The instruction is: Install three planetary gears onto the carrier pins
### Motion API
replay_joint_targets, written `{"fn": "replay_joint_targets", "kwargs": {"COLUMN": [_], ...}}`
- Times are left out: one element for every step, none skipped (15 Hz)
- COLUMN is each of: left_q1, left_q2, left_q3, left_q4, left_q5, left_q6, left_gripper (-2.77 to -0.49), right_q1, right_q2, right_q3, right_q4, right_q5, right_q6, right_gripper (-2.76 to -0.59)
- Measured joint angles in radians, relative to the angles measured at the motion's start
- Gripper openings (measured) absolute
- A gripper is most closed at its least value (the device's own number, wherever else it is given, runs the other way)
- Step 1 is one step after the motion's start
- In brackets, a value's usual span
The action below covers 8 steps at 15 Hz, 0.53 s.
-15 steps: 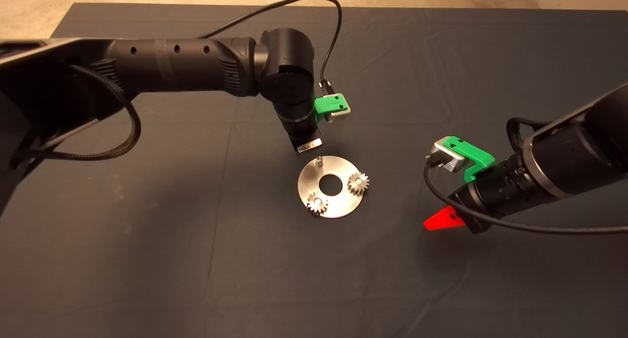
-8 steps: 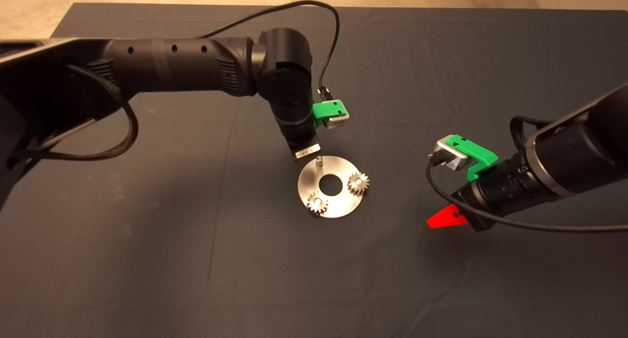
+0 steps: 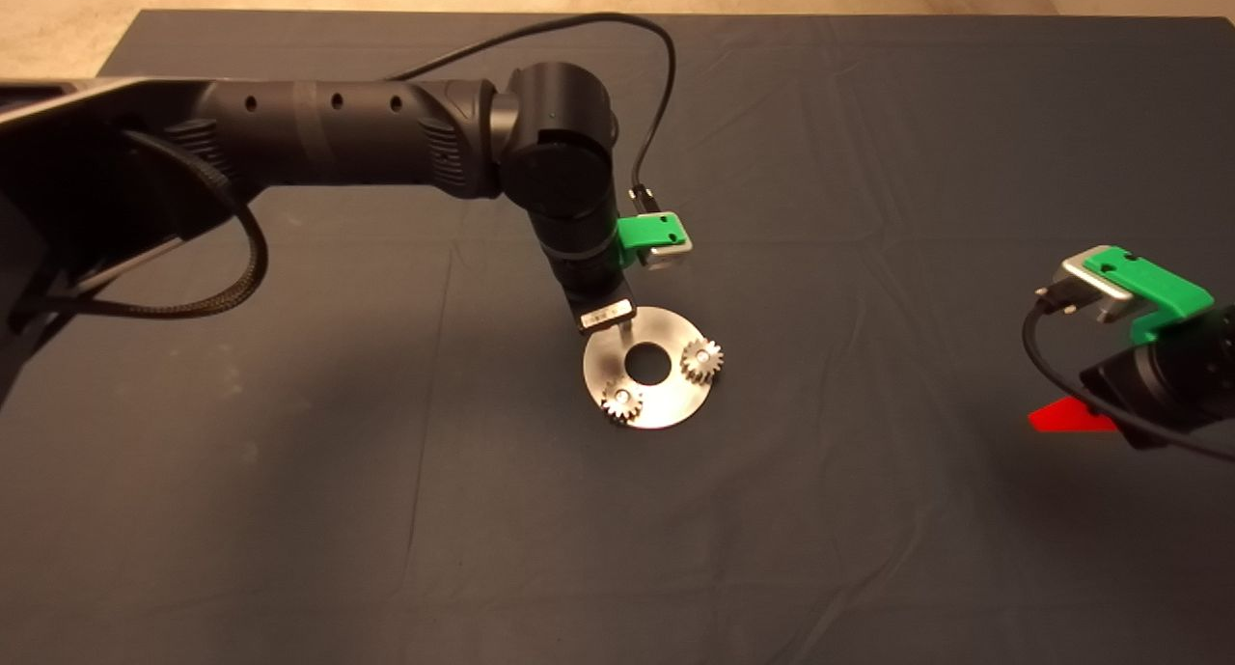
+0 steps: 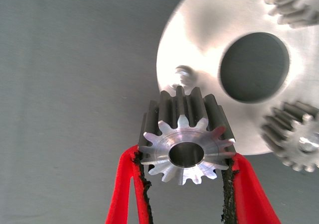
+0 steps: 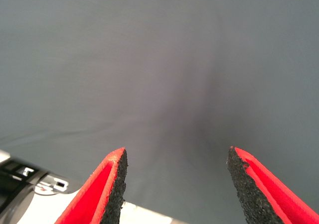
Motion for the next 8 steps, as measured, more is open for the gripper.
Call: {"fn": "replay_joint_targets", "kwargs": {"left_q1": [0.001,0.000,0.000,0.000,0.000,0.000,0.000,0.000], "left_q2": [0.001,0.001,0.003,0.008,0.014,0.018,0.017,0.012], "left_q3": [0.002,0.001,0.001,0.001,0.001,0.002,0.002,0.001], "left_q4": [-0.008,-0.008,-0.012,-0.020,-0.029,-0.039,-0.046,-0.046], "left_q5": [0.004,0.022,0.024,0.021,0.016,0.012,0.012,0.017], "left_q6": [0.000,0.000,0.001,0.005,0.008,0.009,0.011,0.019], "left_gripper": [-2.74,-2.74,-2.74,-2.74,-2.74,-2.74,-2.74,-2.74], "right_q1": [0.008,0.009,0.013,0.021,0.034,0.047,0.047,0.047], "right_q2": [0.005,0.005,0.005,0.004,0.004,0.005,0.005,0.004], "right_q3": [0.018,0.026,0.033,0.035,0.035,0.035,0.036,0.036], "right_q4": [0.001,0.001,0.001,0.002,0.002,0.002,0.002,0.002], "right_q5": [0.007,0.000,-0.002,-0.006,-0.012,-0.010,-0.009,-0.009], "right_q6": [0.030,0.057,0.062,0.063,0.065,0.066,0.069,0.088], "right_gripper": [-1.89,-1.89,-1.89,-1.89,-1.89,-1.89,-1.89,-1.89]}}
